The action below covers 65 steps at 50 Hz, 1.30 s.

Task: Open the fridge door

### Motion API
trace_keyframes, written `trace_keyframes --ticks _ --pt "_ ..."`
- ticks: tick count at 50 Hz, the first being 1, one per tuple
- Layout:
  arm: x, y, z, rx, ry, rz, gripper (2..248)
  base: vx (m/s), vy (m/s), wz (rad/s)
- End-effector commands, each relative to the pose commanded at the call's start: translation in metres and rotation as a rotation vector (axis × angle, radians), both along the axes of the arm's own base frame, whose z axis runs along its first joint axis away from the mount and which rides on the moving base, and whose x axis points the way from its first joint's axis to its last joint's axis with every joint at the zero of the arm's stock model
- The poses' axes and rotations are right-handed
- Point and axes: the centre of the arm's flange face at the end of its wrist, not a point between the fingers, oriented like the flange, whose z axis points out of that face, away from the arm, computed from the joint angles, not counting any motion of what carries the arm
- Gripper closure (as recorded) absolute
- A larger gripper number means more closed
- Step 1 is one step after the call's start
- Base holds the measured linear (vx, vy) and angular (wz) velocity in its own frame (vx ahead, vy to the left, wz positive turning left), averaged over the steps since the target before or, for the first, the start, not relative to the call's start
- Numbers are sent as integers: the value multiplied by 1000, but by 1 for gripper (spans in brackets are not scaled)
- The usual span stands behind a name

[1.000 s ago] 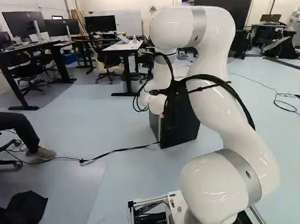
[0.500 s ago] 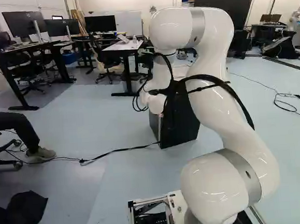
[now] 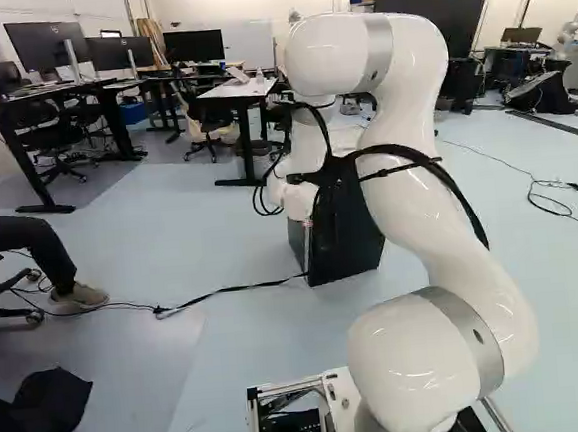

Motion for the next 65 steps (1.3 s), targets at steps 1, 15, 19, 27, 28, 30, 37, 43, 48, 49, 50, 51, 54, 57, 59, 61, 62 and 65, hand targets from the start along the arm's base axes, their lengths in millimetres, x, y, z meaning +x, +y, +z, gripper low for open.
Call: trace_keyframes --ticks 1,15,19,27,28,30,37,43,48,49,50,51,54,57,59,61,62,65 --pt "0 1 0 0 0 0 3 0 0 0" --pt "-1 8 0 4 0 -7 3 0 0 0" --pt "-1 9 -1 6 -1 -12 3 0 0 0" --pt "2 11 -1 9 -4 -24 3 0 0 0" --pt "2 11 -1 10 -4 -26 3 0 0 0" --pt "3 12 -1 11 -5 -29 3 0 0 0" --pt "5 13 -2 14 -8 -40 3 0 0 0" --pt "7 15 -3 17 -10 -49 3 0 0 0" --pt "9 16 -3 19 -12 -58 3 0 0 0" --pt "9 16 -3 20 -13 -60 3 0 0 0" --pt "10 16 -3 20 -13 -61 3 0 0 0" --pt "10 16 -4 21 -14 -63 3 0 0 0" --pt "11 16 -4 22 -15 -68 3 0 0 0" --pt "12 17 -4 24 -16 -74 3 0 0 0" --pt "13 17 -4 25 -17 -78 3 0 0 0" --pt "14 17 -5 26 -18 -81 3 0 0 0" --pt "14 17 -5 26 -19 -83 3 0 0 0" --pt "16 17 -5 28 -20 -89 3 0 0 0"
